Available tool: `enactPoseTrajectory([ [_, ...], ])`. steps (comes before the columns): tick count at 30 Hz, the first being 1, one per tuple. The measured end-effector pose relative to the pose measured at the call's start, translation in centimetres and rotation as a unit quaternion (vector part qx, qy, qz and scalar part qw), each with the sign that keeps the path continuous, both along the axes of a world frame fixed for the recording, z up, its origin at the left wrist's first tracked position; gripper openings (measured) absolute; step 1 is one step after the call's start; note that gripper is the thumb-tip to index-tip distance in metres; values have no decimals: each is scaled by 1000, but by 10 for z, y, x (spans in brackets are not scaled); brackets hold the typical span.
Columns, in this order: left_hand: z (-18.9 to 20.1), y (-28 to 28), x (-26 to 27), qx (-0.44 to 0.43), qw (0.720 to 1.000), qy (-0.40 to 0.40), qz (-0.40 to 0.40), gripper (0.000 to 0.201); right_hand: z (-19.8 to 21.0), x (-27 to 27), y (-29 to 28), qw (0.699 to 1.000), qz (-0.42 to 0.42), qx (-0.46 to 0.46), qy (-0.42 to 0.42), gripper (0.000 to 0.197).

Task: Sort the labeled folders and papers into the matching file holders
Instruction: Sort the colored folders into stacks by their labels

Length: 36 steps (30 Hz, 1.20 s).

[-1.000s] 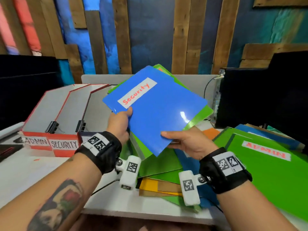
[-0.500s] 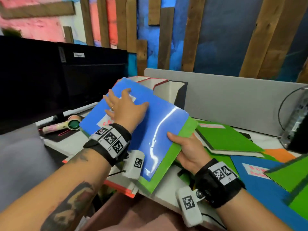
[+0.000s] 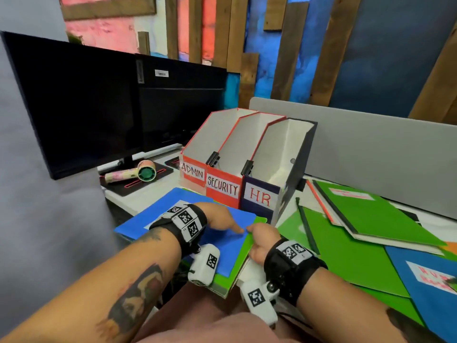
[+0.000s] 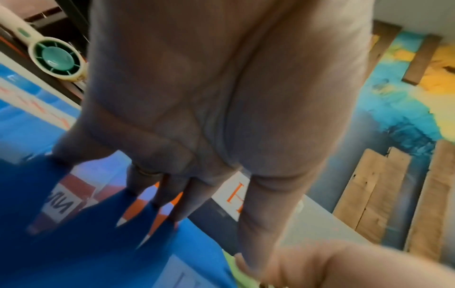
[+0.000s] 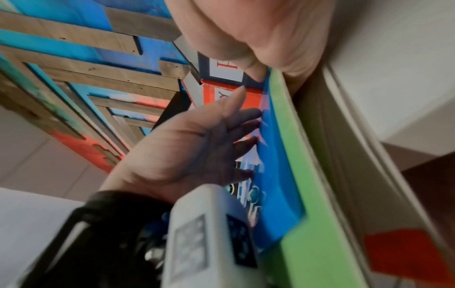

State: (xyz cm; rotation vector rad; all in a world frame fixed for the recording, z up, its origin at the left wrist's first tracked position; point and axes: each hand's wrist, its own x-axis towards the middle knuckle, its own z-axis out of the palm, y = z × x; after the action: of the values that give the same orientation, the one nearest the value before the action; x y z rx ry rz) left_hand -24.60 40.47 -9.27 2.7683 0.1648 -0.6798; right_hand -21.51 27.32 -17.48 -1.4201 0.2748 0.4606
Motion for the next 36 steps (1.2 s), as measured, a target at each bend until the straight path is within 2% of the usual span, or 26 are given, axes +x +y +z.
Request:
enactPoseTrajectory([
  [2, -1, -2, 2, -2, 1000, 19, -10, 80, 10, -5, 0, 999, -38, 9, -7, 17],
  [4, 0, -5, 6, 11, 999, 31, -25, 81, 26, -13, -4, 998, -49, -10, -39, 34],
  [6, 0, -13, 10, 38, 998, 31, -34, 82, 50, -27, -17, 990, -18, -83, -113, 46],
  [8, 2, -24, 8, 58, 997, 4, -44, 82, 74, -40, -41, 961, 33, -192, -194, 46],
  [10, 5, -38, 7, 58, 996, -43, -49, 76, 91, -49, -70, 915, 88, -315, -235, 38],
  [12, 8, -56, 5, 38, 994, -83, -59, 68, 96, -54, -97, 862, 139, -440, -211, 40],
  [14, 9, -75, 5, 15, 992, -105, -70, 60, 94, -59, -121, 817, 176, -526, -155, 56],
  [16, 10, -95, 9, -20, 990, -112, -79, 51, 87, -64, -142, 791, 187, -573, -107, 77],
  [18, 9, -115, 11, -58, 989, -103, -87, 48, 80, -68, -159, 778, 187, -594, -82, 96],
  [20, 6, -133, 14, -88, 988, -75, -104, 48, 74, -72, -169, 784, 176, -590, -79, 92],
  [22, 1, -149, 15, -149, 984, -38, -90, 50, 71, -76, -175, 790, 147, -585, -109, 65],
  [24, -3, -162, 13, -269, 962, 17, -28, 59, 68, -76, -182, 790, 105, -583, -156, 41],
  [26, -5, -172, 11, -382, 922, 58, 25, 64, 69, -78, -188, 790, 70, -568, -221, 24],
  [27, -6, -177, 12, -435, 897, 67, 51, 62, 69, -79, -193, 792, 62, -554, -249, 22],
  [30, -2, -188, 14, -564, 813, 73, 124, 51, 76, -87, -201, 791, 74, -520, -314, 30],
  [31, 0, -191, 14, -587, 795, 71, 136, 41, 79, -90, -203, 790, 87, -511, -328, 30],
  [33, 2, -199, 13, -586, 796, 26, 153, 10, 77, -91, -209, 790, 109, -493, -348, 20],
  [34, 3, -201, 12, -562, 812, -13, 156, 11, 76, -93, -211, 801, 118, -477, -343, 16],
  [36, 4, -203, 12, -514, 837, -99, 159, 19, 74, -94, -216, 844, 111, -415, -322, 50],
])
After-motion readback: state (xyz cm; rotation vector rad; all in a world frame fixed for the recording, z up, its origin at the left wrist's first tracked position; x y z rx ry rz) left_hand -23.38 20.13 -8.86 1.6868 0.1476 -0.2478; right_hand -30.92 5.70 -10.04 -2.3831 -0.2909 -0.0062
